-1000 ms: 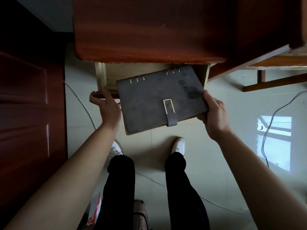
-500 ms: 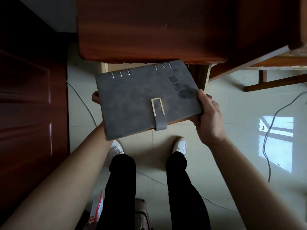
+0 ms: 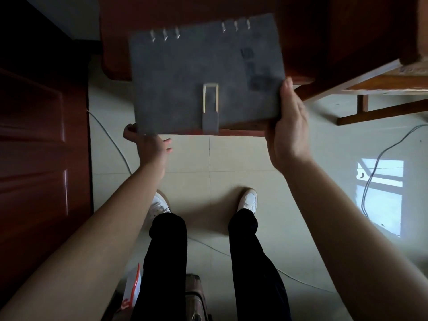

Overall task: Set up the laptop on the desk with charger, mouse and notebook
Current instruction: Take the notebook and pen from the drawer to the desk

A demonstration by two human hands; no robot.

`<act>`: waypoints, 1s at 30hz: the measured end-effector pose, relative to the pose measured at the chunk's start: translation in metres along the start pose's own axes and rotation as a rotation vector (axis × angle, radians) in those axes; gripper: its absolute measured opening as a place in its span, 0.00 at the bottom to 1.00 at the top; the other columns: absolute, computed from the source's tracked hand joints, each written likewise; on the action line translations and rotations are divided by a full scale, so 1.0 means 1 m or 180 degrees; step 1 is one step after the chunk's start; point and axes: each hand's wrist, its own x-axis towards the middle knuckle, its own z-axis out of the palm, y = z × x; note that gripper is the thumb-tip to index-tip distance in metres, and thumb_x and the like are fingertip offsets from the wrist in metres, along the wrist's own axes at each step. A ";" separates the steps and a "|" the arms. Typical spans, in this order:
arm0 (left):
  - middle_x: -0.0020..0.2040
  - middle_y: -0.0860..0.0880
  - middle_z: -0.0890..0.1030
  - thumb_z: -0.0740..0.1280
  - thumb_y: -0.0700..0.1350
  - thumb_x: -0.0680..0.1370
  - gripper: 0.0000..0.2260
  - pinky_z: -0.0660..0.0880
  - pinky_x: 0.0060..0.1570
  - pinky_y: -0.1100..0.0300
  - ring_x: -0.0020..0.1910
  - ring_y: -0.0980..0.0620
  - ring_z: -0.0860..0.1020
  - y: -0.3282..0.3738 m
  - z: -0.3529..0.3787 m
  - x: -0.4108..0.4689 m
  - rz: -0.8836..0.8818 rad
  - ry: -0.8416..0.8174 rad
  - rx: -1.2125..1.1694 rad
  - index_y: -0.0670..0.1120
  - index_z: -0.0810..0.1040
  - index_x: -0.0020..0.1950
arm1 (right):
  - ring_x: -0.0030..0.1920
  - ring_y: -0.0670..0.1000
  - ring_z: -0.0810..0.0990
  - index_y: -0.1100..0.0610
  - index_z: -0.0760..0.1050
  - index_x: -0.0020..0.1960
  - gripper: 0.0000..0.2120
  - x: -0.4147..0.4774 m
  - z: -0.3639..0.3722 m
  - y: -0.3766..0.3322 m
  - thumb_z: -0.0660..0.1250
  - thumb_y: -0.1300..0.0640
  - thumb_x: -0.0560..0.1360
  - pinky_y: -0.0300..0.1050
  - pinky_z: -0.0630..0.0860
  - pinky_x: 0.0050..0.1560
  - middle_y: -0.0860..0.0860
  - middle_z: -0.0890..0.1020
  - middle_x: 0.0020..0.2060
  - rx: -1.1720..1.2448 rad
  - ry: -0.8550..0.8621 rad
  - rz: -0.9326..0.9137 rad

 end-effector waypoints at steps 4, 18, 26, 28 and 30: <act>0.69 0.40 0.70 0.52 0.56 0.84 0.17 0.83 0.41 0.54 0.41 0.50 0.85 0.004 0.000 0.005 0.0226 -0.0050 0.0119 0.49 0.54 0.68 | 0.62 0.53 0.80 0.51 0.80 0.58 0.19 0.043 0.014 -0.012 0.60 0.40 0.79 0.59 0.74 0.67 0.52 0.83 0.59 -0.0325 0.0276 0.0023; 0.73 0.40 0.66 0.52 0.54 0.84 0.16 0.80 0.47 0.51 0.46 0.45 0.82 0.001 0.004 0.003 0.0156 -0.0069 -0.0112 0.51 0.53 0.69 | 0.42 0.60 0.77 0.62 0.75 0.44 0.18 0.057 -0.008 0.027 0.53 0.52 0.82 0.48 0.66 0.40 0.55 0.78 0.35 -0.3316 0.0501 -0.0219; 0.71 0.39 0.69 0.50 0.56 0.84 0.18 0.82 0.38 0.60 0.42 0.52 0.85 -0.006 0.000 0.009 0.0407 -0.0042 0.0249 0.51 0.53 0.70 | 0.71 0.60 0.68 0.58 0.64 0.76 0.25 0.117 -0.004 0.065 0.63 0.59 0.80 0.53 0.68 0.68 0.59 0.67 0.72 -0.4562 0.0344 0.0417; 0.71 0.39 0.69 0.50 0.57 0.84 0.18 0.82 0.39 0.60 0.42 0.52 0.85 -0.006 -0.001 0.009 0.0428 -0.0052 0.0325 0.52 0.53 0.70 | 0.68 0.60 0.71 0.59 0.68 0.73 0.20 0.125 -0.006 0.071 0.61 0.59 0.81 0.53 0.70 0.66 0.59 0.71 0.69 -0.4631 0.0602 0.0138; 0.71 0.39 0.69 0.50 0.57 0.84 0.17 0.82 0.39 0.61 0.42 0.53 0.85 -0.007 -0.001 0.008 0.0440 -0.0059 0.0348 0.52 0.52 0.70 | 0.66 0.61 0.73 0.61 0.71 0.71 0.18 0.126 -0.008 0.075 0.57 0.62 0.82 0.52 0.70 0.64 0.60 0.74 0.66 -0.4511 0.0733 0.0049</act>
